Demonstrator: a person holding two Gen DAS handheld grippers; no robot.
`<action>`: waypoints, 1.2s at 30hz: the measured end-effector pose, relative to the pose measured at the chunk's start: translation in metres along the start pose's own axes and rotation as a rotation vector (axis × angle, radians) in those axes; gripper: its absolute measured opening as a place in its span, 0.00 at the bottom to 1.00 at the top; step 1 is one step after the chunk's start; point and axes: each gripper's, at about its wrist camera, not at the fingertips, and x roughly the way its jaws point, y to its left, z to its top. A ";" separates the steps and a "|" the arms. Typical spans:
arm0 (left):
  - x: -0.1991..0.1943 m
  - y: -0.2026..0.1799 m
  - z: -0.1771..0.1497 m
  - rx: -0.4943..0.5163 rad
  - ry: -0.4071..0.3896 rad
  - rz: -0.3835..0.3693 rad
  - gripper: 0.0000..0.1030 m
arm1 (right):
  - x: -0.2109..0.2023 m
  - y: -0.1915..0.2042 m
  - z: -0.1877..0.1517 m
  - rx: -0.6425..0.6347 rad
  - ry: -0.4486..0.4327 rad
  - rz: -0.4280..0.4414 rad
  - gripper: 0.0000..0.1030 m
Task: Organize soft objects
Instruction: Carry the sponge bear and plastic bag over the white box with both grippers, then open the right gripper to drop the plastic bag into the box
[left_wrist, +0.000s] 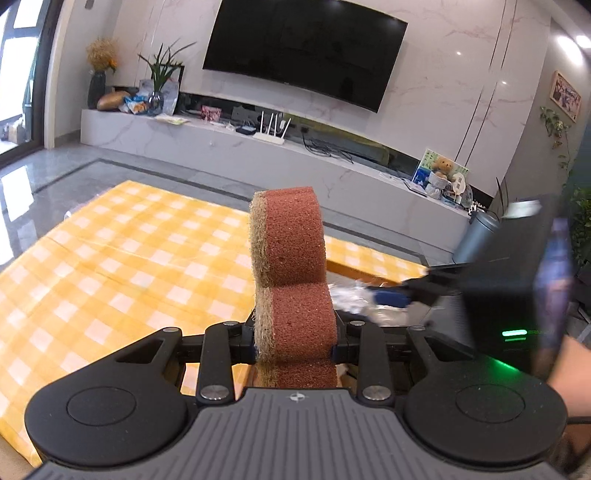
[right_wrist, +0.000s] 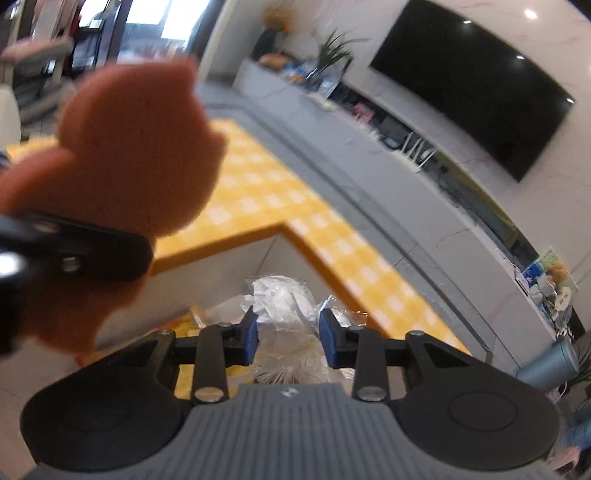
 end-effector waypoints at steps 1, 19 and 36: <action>0.001 0.002 -0.001 -0.003 0.007 0.002 0.34 | 0.009 0.002 0.000 -0.012 0.020 -0.002 0.33; 0.011 0.018 -0.005 -0.064 0.096 -0.036 0.35 | 0.070 0.021 0.009 0.039 0.108 0.060 0.49; 0.003 -0.021 -0.022 0.103 0.234 -0.085 0.35 | -0.063 -0.051 -0.048 0.529 -0.062 -0.026 0.96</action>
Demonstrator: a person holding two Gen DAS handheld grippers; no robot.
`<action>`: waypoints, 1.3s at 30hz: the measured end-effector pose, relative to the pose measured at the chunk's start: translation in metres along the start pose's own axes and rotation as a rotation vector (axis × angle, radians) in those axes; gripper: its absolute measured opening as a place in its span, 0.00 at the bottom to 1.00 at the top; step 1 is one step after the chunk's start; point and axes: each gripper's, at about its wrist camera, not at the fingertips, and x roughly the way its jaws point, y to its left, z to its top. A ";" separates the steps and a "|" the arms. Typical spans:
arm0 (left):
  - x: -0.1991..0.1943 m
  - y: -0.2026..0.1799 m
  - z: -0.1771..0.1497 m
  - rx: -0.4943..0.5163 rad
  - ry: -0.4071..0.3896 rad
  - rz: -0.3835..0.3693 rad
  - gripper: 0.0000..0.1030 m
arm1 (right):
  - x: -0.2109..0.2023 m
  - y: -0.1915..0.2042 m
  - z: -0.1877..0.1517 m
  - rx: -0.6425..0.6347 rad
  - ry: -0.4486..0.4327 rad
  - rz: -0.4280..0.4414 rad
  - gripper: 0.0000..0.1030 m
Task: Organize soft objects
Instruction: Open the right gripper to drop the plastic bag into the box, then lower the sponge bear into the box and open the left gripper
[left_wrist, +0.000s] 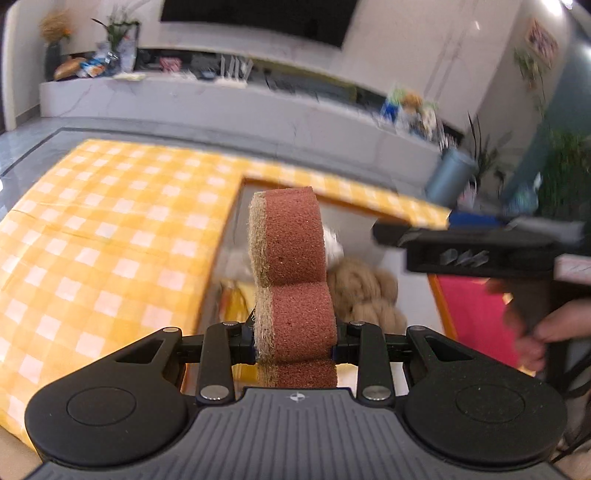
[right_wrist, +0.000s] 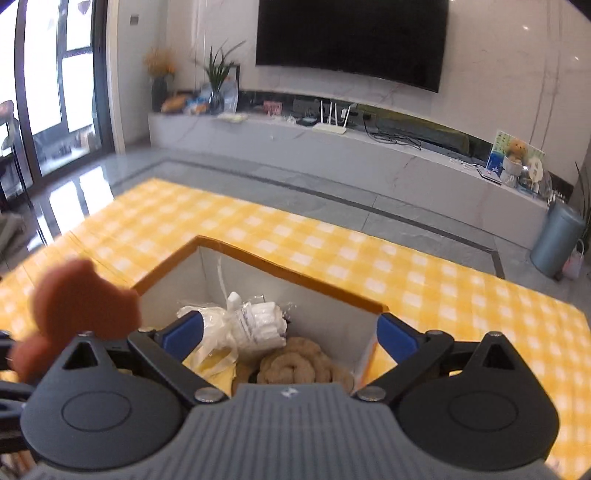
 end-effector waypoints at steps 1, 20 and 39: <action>0.002 0.001 -0.001 0.005 0.019 -0.003 0.35 | -0.005 0.000 -0.004 0.006 -0.002 0.014 0.96; 0.035 0.000 -0.029 0.034 0.170 -0.103 0.79 | -0.016 -0.002 -0.050 0.138 0.069 0.179 0.96; -0.019 0.021 -0.012 -0.012 -0.043 0.126 0.82 | -0.021 0.013 -0.053 0.094 0.063 0.223 0.74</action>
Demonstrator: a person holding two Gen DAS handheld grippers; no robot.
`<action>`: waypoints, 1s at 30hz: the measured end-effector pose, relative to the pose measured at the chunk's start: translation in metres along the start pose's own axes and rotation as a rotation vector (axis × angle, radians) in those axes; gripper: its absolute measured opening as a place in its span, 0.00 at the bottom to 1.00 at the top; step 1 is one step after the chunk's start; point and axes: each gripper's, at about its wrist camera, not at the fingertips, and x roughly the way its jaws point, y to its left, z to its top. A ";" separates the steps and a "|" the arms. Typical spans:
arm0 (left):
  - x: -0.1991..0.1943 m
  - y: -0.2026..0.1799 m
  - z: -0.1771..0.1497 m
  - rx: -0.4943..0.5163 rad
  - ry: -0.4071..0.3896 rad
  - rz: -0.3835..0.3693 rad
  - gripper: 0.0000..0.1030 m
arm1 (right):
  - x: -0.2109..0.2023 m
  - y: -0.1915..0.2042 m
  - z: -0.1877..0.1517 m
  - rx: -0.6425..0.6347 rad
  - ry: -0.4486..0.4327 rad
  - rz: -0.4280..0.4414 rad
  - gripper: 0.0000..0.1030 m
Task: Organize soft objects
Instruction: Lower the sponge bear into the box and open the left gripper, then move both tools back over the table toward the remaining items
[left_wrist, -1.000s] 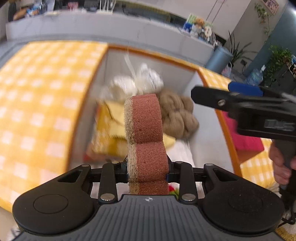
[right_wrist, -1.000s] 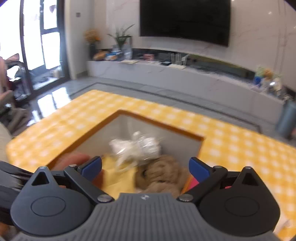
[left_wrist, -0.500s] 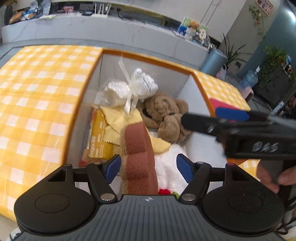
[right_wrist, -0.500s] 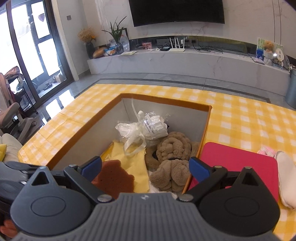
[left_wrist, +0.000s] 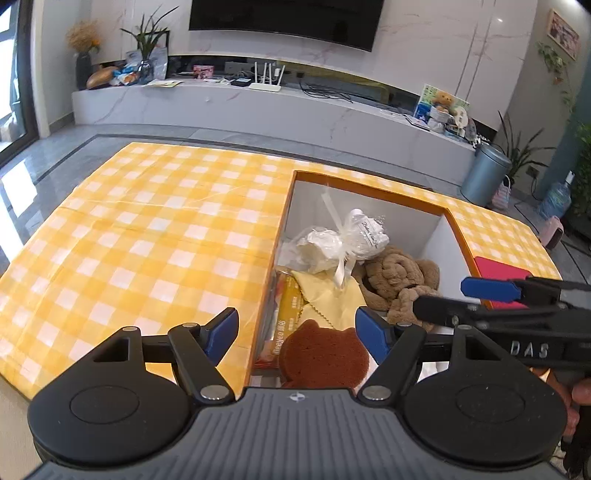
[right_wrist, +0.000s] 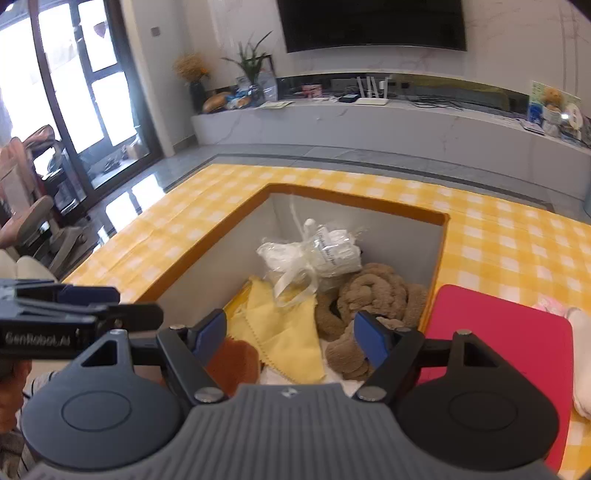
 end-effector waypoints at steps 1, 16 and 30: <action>-0.001 0.001 0.001 0.001 -0.003 0.002 0.82 | 0.000 0.001 0.000 -0.007 0.000 -0.003 0.74; -0.026 -0.028 0.010 0.019 -0.083 0.082 0.82 | -0.030 -0.002 0.006 -0.034 -0.060 -0.064 0.82; -0.066 -0.131 0.032 0.189 -0.232 0.098 0.82 | -0.119 -0.051 0.016 -0.031 -0.271 -0.186 0.87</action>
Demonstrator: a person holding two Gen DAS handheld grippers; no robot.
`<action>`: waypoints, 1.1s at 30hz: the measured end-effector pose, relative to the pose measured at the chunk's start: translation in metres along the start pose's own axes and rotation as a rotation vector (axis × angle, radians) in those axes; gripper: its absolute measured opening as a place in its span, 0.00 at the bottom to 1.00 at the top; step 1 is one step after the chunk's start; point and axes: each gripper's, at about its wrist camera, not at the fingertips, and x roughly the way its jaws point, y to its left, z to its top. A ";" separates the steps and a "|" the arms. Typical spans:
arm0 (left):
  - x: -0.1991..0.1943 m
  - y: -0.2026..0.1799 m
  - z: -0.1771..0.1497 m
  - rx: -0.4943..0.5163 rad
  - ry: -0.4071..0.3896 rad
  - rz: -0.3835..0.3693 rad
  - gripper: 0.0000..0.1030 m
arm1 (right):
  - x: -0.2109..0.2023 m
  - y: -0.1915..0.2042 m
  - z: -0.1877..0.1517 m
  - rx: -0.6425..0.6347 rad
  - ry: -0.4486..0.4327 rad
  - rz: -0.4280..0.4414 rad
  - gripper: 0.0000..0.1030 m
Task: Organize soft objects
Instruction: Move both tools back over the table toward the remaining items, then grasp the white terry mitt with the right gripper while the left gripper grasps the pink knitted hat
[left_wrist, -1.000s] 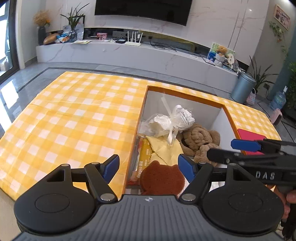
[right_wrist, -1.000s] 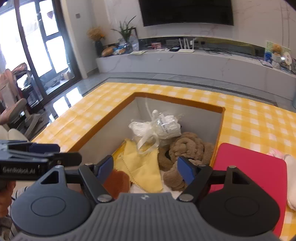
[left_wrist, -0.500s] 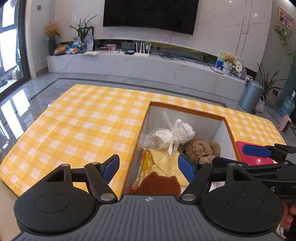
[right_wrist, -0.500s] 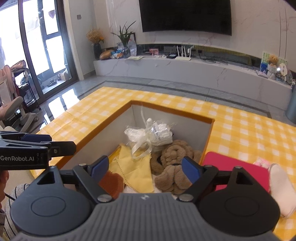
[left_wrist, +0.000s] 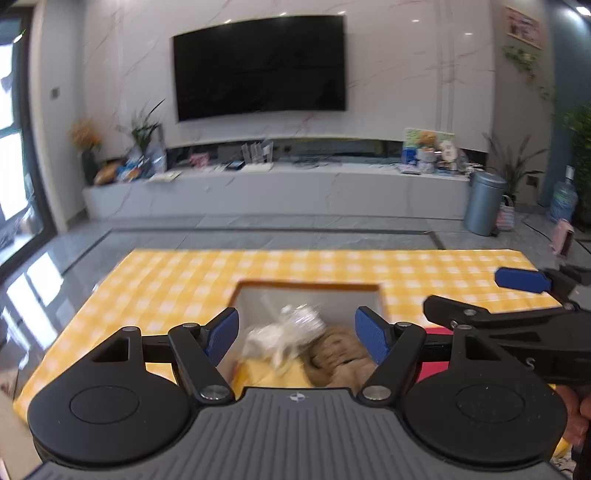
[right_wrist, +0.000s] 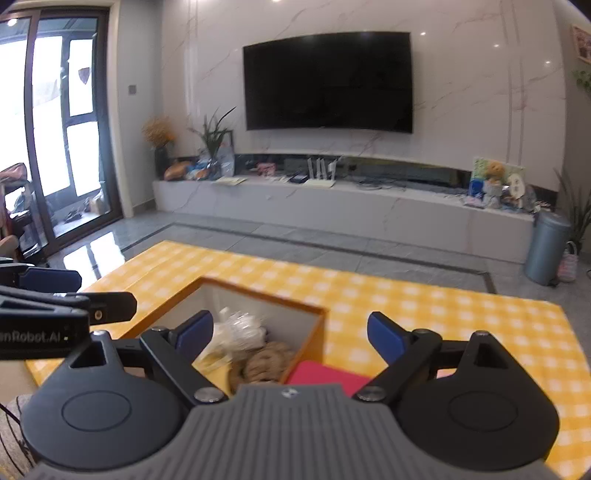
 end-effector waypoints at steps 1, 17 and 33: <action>0.000 -0.008 0.004 0.011 -0.004 -0.013 0.82 | -0.004 -0.007 0.003 0.001 -0.007 -0.009 0.87; 0.061 -0.151 0.029 0.360 0.017 -0.144 0.82 | -0.006 -0.151 -0.013 -0.003 0.072 -0.326 0.90; 0.233 -0.231 0.005 0.664 0.504 -0.357 0.77 | 0.086 -0.195 -0.118 -0.057 0.522 -0.280 0.90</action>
